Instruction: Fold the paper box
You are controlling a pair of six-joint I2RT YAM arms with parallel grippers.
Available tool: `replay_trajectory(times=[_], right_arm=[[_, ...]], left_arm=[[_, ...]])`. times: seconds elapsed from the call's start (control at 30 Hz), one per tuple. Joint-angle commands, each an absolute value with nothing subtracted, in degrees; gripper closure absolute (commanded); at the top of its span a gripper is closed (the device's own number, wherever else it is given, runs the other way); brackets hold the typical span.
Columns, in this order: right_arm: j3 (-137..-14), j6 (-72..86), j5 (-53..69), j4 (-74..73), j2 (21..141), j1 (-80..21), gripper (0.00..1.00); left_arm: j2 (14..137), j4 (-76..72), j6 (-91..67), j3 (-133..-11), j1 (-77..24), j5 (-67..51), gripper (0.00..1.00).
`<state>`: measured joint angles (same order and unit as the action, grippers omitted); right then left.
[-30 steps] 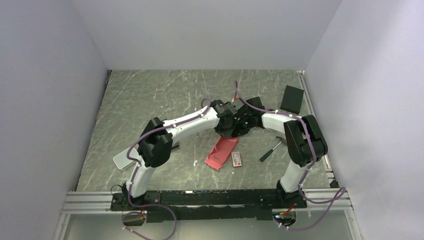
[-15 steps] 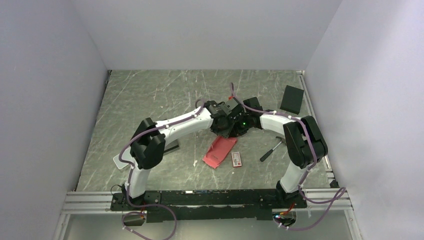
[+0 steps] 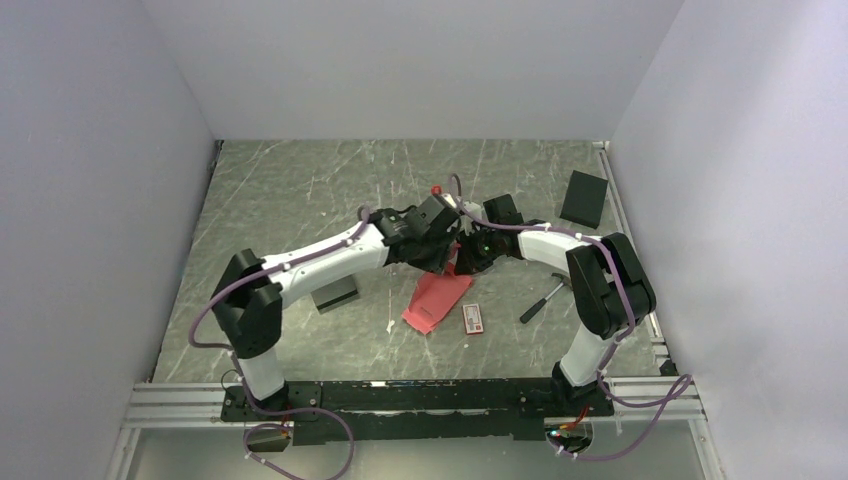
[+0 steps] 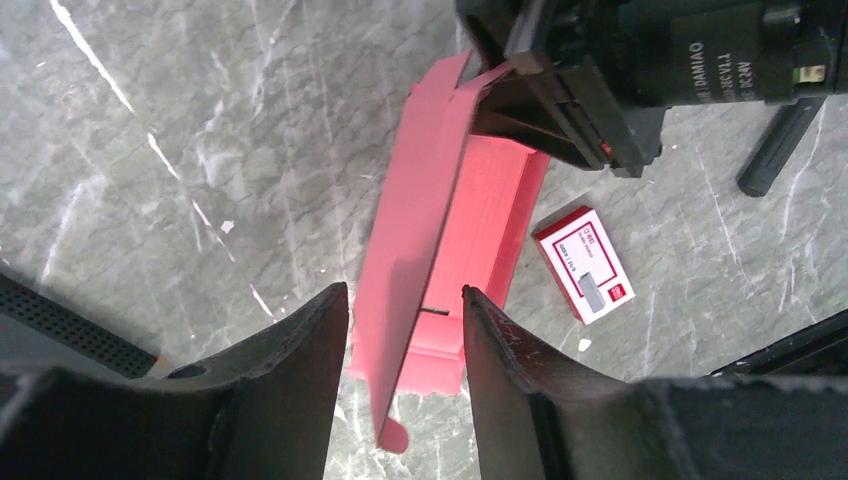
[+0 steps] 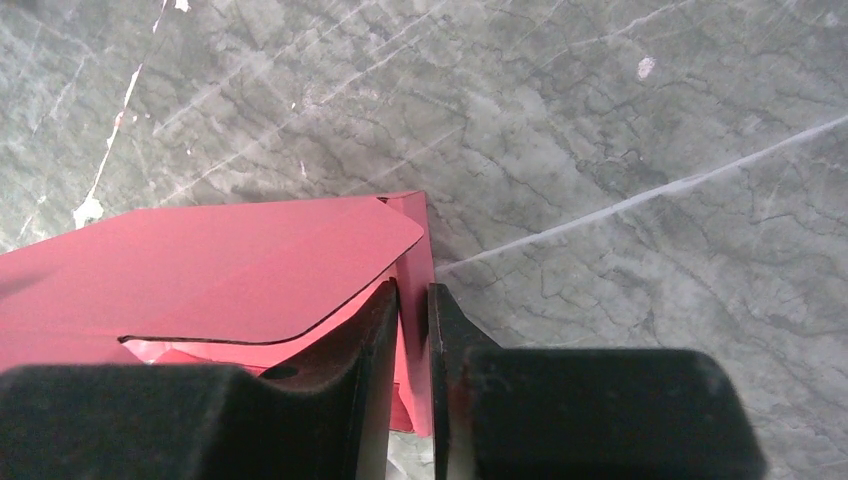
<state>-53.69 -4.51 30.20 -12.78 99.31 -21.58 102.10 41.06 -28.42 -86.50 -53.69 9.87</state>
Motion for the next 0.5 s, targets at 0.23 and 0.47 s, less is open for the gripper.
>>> replay_trajectory(times=[0.23, 0.47], right_arm=[[-55.0, -6.2, 27.7, -12.0, 97.8, -21.7, 0.84], [-55.4, -5.7, 28.5, -12.4, 98.5, -21.7, 0.84]], left_arm=[[86.3, 25.4, -29.0, -72.4, -50.0, 4.6, 0.32], [90.7, 23.2, -24.3, -75.1, -49.6, -1.4, 0.26]])
